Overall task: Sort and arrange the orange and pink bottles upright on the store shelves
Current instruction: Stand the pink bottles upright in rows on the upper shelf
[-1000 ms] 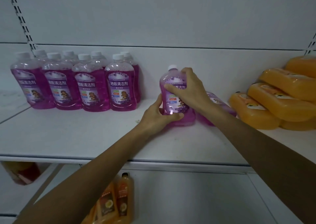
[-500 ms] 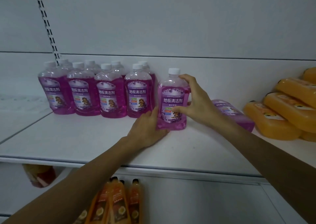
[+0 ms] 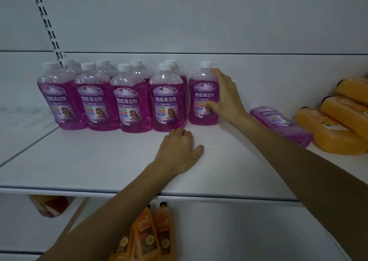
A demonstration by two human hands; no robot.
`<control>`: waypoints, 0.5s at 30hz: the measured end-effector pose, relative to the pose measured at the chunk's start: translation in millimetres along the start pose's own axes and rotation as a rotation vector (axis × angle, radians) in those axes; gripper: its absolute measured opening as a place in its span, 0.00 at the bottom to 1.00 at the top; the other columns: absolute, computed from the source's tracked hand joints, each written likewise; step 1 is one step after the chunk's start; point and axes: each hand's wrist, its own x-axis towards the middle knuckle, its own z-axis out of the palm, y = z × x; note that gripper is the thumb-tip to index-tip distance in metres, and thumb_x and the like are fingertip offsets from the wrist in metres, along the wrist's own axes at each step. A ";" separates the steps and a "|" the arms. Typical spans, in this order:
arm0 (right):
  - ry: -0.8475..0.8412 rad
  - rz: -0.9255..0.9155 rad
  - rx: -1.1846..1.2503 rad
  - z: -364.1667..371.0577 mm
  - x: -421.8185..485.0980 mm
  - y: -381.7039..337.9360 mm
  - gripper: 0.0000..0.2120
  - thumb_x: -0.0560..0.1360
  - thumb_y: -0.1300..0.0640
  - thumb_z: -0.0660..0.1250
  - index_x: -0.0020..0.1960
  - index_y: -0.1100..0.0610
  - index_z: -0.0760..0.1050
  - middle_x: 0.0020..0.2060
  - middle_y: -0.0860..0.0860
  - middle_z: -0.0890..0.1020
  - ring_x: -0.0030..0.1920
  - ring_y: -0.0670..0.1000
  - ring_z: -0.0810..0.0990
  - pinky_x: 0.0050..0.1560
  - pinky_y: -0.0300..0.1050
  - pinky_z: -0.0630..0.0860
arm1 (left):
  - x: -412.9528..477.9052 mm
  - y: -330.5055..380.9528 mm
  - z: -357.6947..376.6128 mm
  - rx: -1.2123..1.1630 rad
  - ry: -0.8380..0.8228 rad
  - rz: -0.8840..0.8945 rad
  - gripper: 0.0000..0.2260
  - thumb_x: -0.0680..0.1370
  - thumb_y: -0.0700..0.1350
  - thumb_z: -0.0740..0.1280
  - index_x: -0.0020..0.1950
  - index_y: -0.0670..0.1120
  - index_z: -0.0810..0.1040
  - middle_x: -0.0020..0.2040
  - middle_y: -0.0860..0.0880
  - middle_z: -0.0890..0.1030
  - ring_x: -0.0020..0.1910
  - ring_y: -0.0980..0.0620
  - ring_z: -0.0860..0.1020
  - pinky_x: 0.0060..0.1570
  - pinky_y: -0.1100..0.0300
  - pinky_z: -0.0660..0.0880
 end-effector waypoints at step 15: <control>-0.120 0.093 -0.117 -22.0 2.5 4.1 0.49 0.71 0.52 0.73 0.78 0.52 0.41 0.67 0.59 0.68 0.63 0.58 0.72 0.61 0.55 0.71 | -3.1 5.5 -5.7 0.112 0.041 0.092 0.19 0.78 0.52 0.60 0.65 0.42 0.72 0.62 0.44 0.74 0.60 0.45 0.71 0.60 0.52 0.69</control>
